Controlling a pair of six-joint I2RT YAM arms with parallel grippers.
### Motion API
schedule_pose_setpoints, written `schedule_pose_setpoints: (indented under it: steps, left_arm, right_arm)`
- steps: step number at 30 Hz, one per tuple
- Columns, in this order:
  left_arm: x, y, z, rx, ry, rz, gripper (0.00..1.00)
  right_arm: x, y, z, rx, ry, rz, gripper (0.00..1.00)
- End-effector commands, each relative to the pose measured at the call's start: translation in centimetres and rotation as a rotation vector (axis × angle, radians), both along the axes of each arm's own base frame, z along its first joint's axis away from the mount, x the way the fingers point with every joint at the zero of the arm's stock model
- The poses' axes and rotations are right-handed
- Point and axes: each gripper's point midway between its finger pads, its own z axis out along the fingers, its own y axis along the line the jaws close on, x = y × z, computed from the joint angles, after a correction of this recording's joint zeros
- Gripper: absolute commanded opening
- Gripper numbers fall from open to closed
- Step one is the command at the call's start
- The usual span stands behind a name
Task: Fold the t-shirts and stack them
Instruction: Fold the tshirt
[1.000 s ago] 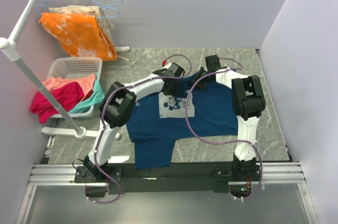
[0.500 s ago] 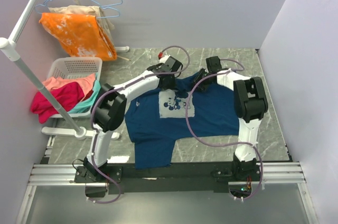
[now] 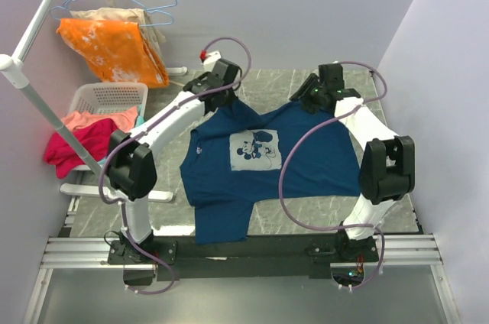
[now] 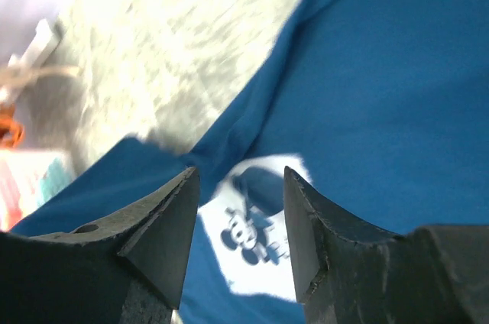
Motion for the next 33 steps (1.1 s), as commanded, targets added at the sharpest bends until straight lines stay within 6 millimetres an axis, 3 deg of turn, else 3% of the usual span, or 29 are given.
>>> schedule_pose_setpoints:
  steps: [1,6,12,13,17,26,33]
  left_arm:
    - [0.2,2.4,5.0,-0.016,-0.100,0.056,0.01]
    - [0.3,4.6,6.0,-0.009,-0.112,0.100,0.01]
    - [0.8,6.9,6.9,-0.006,-0.123,0.141,0.01]
    - [0.9,7.1,6.9,-0.005,-0.121,0.145,0.01]
    - [1.8,8.4,7.2,-0.004,-0.124,0.171,0.01]
    - [3.5,9.8,6.6,0.001,-0.107,0.195,0.01]
    - [4.6,9.2,5.5,-0.017,-0.087,0.156,0.01]
  right_arm:
    - [0.0,-3.9,-0.2,-0.062,0.037,-0.127,0.54]
    - [0.1,-7.8,-2.6,-0.077,0.111,-0.246,0.51]
    - [1.6,-10.0,-4.6,-0.105,0.158,-0.290,0.42]
    - [2.1,-11.2,-4.3,-0.100,0.157,-0.321,0.39]
    - [3.1,-13.4,-5.6,-0.121,0.183,-0.385,0.35]
    - [5.4,-17.2,-6.7,-0.133,0.209,-0.483,0.30]
    - [6.3,-19.1,-7.5,-0.137,0.234,-0.505,0.29]
